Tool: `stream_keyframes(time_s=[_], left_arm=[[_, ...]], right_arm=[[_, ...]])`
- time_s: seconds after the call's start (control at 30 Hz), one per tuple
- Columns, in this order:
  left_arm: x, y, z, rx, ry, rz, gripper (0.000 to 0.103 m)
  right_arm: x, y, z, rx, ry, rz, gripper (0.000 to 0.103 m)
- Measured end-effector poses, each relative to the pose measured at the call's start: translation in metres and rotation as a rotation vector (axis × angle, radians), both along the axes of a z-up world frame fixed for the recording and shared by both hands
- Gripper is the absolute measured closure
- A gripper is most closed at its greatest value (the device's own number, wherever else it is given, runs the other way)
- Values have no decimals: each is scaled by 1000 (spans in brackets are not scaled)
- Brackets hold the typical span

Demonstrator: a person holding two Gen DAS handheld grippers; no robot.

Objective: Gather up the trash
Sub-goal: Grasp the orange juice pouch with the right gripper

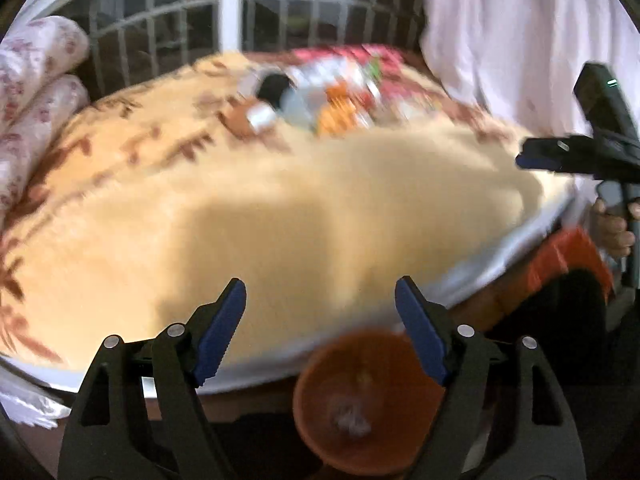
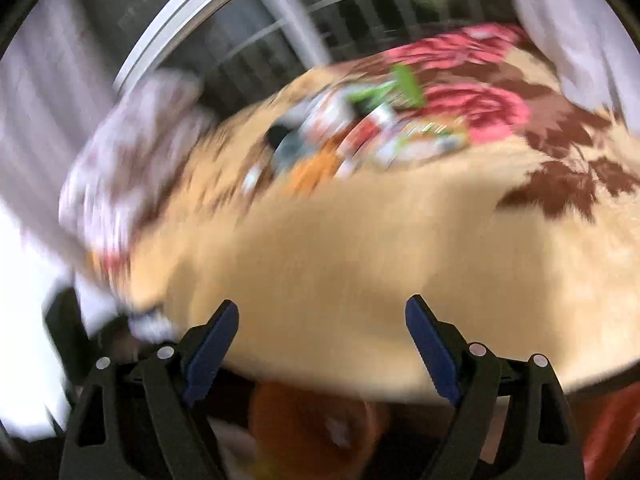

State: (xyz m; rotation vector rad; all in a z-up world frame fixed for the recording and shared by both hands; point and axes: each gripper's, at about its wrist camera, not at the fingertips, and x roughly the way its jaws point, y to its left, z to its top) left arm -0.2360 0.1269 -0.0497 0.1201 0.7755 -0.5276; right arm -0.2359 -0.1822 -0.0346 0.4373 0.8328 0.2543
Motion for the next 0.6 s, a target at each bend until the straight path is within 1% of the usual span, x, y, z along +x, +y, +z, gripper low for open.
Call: stream_keyframes(time_s=[0.07,0.13,0.17,0.23,0.37,0.47,0.53,0.57,0.6], left_arm=[[15,0,9,-18,-12,53,26],[26,1,15,-40,-9,81,25],[30,0,15,-44,-7,93,25],[37,-8,14,-39,-8,104,24],[48,-11,8,-20,-11,114,23],[54,-14,3,-18,-5,104,23],[63,-18,-1,-17,10,105,23],[67,-19,-2,-19,18,107,23],[71,-21,-3,-20,25,113,23]], right_arm=[[37,-20,1,106,19,-92,19],[67,-30,-2,169,50,-163,19],[85,-36,-7,212,73,-198,19],[114,-45,-15,263,110,-258,19],[146,-59,-31,296,153,-366,19],[164,-68,-40,329,176,-419,19],[179,-67,-44,318,188,-437,19],[187,-64,-46,298,190,-443,21],[190,-63,-48,279,191,-446,29]])
